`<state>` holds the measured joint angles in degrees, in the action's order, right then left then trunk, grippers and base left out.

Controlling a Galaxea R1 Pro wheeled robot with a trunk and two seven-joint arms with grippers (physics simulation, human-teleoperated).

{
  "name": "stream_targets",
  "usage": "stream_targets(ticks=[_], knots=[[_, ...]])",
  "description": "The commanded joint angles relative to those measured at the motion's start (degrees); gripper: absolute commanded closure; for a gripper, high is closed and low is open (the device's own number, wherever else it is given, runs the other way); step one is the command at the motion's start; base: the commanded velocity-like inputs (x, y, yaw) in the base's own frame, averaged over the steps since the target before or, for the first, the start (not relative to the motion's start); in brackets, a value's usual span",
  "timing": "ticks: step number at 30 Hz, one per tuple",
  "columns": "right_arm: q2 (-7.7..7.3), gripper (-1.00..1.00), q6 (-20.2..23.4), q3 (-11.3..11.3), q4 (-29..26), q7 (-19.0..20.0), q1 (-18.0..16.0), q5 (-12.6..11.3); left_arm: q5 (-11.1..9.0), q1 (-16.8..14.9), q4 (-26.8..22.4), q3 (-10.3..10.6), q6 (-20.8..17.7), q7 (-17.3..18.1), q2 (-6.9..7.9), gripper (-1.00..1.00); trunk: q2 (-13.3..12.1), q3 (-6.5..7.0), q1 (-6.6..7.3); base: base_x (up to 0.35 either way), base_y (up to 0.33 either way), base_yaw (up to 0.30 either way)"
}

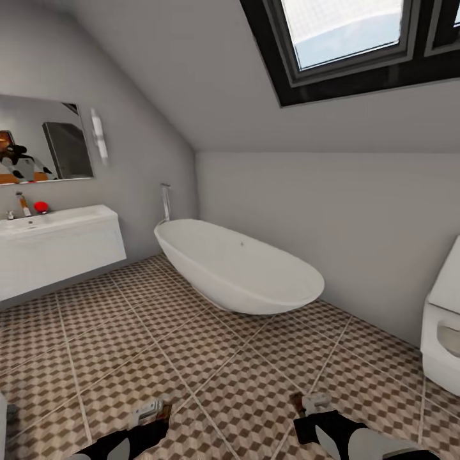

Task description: Take the four mousetraps from the cabinet in the bathroom and place them on the bathroom floor. Make sure all four end up on the same floor surface, and ensure that at least two of them are either under or directly next to the same bathroom sink.

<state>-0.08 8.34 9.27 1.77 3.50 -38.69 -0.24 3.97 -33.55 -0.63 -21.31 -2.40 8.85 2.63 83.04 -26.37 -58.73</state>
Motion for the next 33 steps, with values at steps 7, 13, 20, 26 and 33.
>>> stream_targets(ticks=[7,13,20,26,33], knots=[[-0.01,1.00,0.1,0.4,0.1,0.2,-0.1,-0.1,0.5,0.0,0.0,-0.5,-0.2,0.1,0.00,1.00,0.0,-0.06,0.00,0.000,0.000,0.285],[-0.01,1.00,0.1,0.4,0.1,0.2,-0.1,-0.1,0.5,0.0,-0.1,-0.5,-0.2,0.1,0.00,1.00,0.0,-0.06,0.00,0.000,0.000,0.285],[-0.02,1.00,0.1,0.4,0.1,0.2,-0.1,-0.1,0.5,0.0,-0.1,-0.5,-0.2,0.1,0.00,1.00,0.0,-0.06,0.00,0.000,0.000,0.285],[-0.01,1.00,0.1,0.4,0.1,0.2,-0.1,-0.1,0.5,0.0,-0.1,-0.5,-0.2,0.1,0.00,1.00,0.0,-0.06,0.00,0.000,0.000,0.285],[-0.01,1.00,0.1,0.4,0.1,0.2,-0.1,-0.1,0.5,0.0,-0.1,-0.5,-0.2,0.1,0.00,1.00,0.0,-0.06,0.00,0.000,0.000,0.285]])
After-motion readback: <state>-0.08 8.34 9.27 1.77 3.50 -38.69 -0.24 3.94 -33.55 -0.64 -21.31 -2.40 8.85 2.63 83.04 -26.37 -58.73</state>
